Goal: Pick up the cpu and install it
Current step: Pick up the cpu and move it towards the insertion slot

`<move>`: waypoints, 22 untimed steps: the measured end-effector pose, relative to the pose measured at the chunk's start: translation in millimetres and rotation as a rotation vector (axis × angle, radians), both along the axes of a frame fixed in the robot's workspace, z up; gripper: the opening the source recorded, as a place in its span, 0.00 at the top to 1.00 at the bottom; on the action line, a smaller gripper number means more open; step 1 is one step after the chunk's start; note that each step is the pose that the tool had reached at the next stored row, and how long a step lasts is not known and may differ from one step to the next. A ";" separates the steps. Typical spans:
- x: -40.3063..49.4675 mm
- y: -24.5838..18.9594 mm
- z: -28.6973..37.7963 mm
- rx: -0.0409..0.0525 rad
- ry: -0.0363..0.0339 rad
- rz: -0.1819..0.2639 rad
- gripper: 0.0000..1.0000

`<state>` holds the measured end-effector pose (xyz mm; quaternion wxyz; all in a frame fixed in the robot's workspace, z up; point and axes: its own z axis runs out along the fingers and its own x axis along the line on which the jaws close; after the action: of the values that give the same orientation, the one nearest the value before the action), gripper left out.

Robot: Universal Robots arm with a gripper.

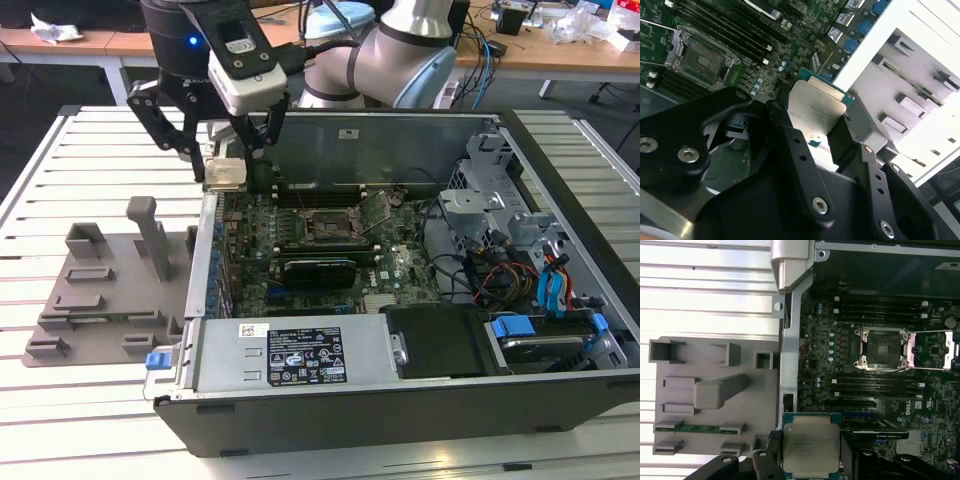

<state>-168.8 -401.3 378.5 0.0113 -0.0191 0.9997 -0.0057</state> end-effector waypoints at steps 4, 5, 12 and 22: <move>15.4 1.2 -1.5 -0.0018 0.0000 0.000 0.45; 18.3 1.4 -1.7 -0.0022 0.0000 0.000 0.45; 35.5 2.4 -3.8 -0.0050 0.0000 0.000 0.45; 64.2 4.5 -8.0 -0.0097 0.0000 0.000 0.45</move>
<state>-104.5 -396.8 370.5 0.0112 -0.0191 0.9997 -0.0105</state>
